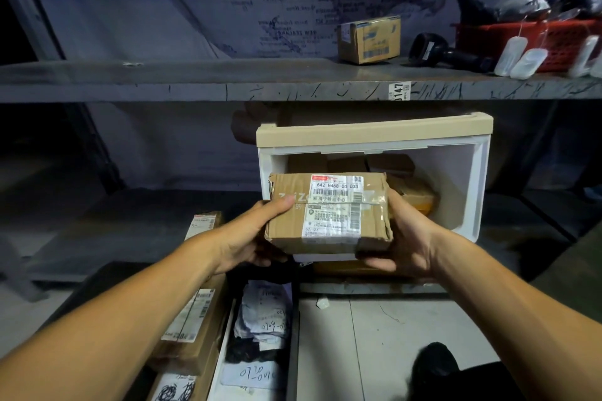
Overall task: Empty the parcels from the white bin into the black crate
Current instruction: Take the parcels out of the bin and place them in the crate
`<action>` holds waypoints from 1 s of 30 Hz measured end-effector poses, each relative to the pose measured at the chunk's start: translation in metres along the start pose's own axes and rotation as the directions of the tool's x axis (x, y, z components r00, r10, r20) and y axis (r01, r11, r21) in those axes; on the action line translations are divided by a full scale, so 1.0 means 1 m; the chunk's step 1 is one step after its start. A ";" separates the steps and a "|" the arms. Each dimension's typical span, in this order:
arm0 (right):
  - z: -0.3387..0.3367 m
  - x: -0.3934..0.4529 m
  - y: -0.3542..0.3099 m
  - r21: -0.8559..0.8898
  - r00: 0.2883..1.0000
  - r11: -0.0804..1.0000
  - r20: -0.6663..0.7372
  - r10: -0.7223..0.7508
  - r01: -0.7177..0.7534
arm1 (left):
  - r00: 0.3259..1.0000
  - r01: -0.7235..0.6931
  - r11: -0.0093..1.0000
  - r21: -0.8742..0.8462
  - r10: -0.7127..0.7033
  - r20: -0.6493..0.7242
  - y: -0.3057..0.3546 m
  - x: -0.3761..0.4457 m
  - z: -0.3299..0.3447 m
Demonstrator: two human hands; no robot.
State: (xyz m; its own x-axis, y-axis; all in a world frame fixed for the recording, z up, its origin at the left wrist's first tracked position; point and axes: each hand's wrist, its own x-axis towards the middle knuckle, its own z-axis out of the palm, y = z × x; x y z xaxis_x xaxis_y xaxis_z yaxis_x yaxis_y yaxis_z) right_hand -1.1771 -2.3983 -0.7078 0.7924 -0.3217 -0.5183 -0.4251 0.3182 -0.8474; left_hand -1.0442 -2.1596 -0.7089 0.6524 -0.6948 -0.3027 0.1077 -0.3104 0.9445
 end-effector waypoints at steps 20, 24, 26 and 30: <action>0.087 -0.023 0.033 -0.125 0.982 0.975 0.082 -0.172 0.182 | 0.954 0.147 0.982 -0.115 -0.171 -0.246 -0.033 -0.049 -0.041; 0.115 -0.011 0.051 -0.117 0.985 0.980 0.084 -0.151 0.160 | 0.937 0.162 0.985 -0.061 -0.173 -0.302 -0.051 -0.065 -0.058; 0.132 -0.002 0.064 -0.104 0.988 0.986 0.104 -0.118 0.129 | 0.922 0.182 0.982 -0.047 -0.187 -0.338 -0.063 -0.074 -0.072; 0.167 0.015 0.089 -0.093 0.989 0.993 0.135 -0.062 0.076 | 0.884 0.238 0.970 -0.055 -0.240 -0.402 -0.093 -0.090 -0.103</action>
State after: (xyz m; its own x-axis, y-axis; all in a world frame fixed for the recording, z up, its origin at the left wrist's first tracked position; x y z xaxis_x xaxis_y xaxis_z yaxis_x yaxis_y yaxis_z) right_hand -1.1295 -2.2257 -0.7718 0.8693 -0.2173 -0.4439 -0.4031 0.2082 -0.8912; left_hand -1.0356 -2.0010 -0.7557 0.8523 -0.2785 -0.4427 0.3009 -0.4312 0.8506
